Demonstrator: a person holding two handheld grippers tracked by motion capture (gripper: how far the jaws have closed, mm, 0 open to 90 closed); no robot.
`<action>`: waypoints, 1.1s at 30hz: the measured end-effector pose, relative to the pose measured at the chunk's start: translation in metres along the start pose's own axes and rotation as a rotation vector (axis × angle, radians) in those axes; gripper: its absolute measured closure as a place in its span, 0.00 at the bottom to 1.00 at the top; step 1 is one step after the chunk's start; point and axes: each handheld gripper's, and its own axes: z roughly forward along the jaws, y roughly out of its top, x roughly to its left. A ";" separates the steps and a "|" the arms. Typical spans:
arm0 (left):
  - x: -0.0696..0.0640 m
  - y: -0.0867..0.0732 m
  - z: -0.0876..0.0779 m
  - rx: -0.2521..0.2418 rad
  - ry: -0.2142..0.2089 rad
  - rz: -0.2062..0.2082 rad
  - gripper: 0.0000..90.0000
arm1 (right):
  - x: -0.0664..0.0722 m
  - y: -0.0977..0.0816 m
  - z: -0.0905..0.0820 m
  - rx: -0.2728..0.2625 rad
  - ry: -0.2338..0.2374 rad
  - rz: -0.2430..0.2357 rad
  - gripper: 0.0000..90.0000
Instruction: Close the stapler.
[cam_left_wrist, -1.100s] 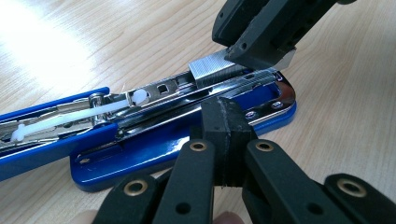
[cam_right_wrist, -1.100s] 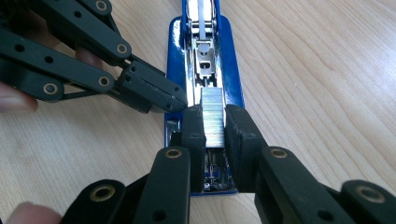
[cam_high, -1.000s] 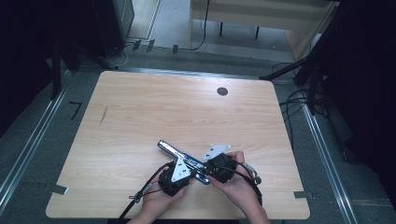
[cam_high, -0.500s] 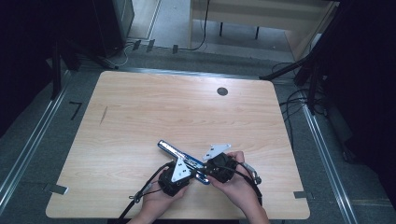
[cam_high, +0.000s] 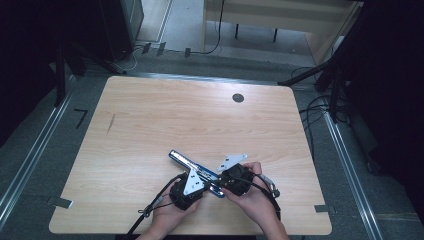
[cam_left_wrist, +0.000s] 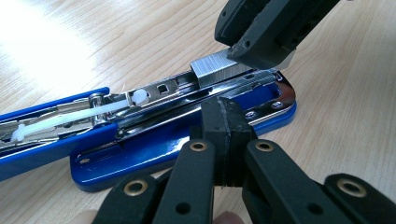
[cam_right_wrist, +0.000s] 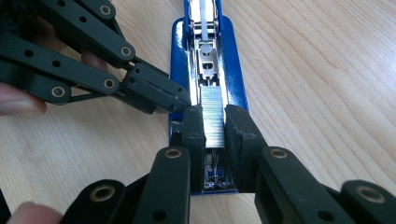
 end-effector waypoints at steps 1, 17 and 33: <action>0.000 0.000 0.000 0.000 0.000 0.000 1.00 | 0.000 0.000 0.000 0.002 0.001 0.003 0.89; 0.000 0.000 0.000 0.000 0.001 0.000 1.00 | 0.004 0.001 0.003 0.006 -0.025 -0.012 0.89; 0.000 0.000 0.000 0.000 0.001 0.002 1.00 | 0.004 0.001 0.003 0.012 -0.034 -0.013 0.88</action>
